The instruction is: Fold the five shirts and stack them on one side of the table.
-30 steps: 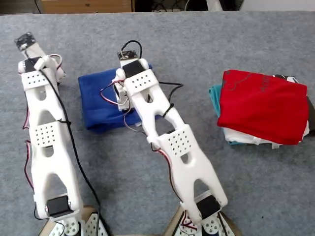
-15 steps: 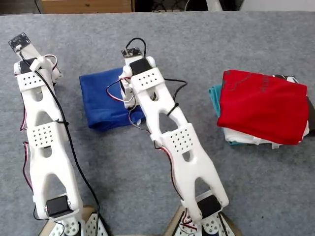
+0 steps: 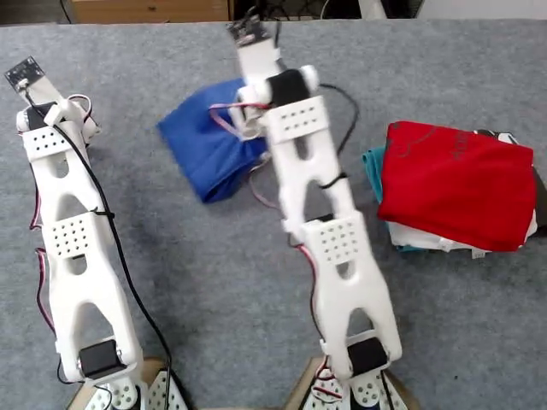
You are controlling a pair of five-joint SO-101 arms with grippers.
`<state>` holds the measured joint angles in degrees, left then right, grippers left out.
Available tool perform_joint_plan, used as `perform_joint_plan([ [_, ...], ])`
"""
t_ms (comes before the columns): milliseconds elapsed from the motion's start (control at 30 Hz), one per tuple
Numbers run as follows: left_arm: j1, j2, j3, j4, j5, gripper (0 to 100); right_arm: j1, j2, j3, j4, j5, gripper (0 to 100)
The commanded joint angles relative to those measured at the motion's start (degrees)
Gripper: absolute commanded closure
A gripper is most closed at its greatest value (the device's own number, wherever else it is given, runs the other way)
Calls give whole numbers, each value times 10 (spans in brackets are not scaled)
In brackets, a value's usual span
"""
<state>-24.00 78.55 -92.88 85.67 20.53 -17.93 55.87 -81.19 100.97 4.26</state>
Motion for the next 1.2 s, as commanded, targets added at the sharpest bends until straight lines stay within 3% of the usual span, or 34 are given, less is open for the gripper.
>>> perform_joint_plan([
  [0, -6, -28, -26, -8, 5, 968, 41, -119, 87, 3, 21, 985],
  [167, -6, -28, -26, -8, 5, 968, 101, -255, 243, 3, 58, 985],
  [333, -6, -28, -26, -8, 5, 968, 215, -359, 342, 3, 119, 985],
  [600, -5, -25, -26, -5, 5, 968, 421, -457, 364, 3, 229, 981],
  [833, -3, -25, -26, -4, 5, 968, 535, -469, 410, 3, 300, 977],
  [900, -2, -25, -26, -4, 5, 968, 556, -470, 452, 3, 310, 932],
  [1067, -2, -25, -25, -4, 5, 968, 607, -473, 472, 1, 251, 644],
  [1167, -1, -25, -23, -4, 5, 968, 621, -473, 448, 2, 262, 527],
])
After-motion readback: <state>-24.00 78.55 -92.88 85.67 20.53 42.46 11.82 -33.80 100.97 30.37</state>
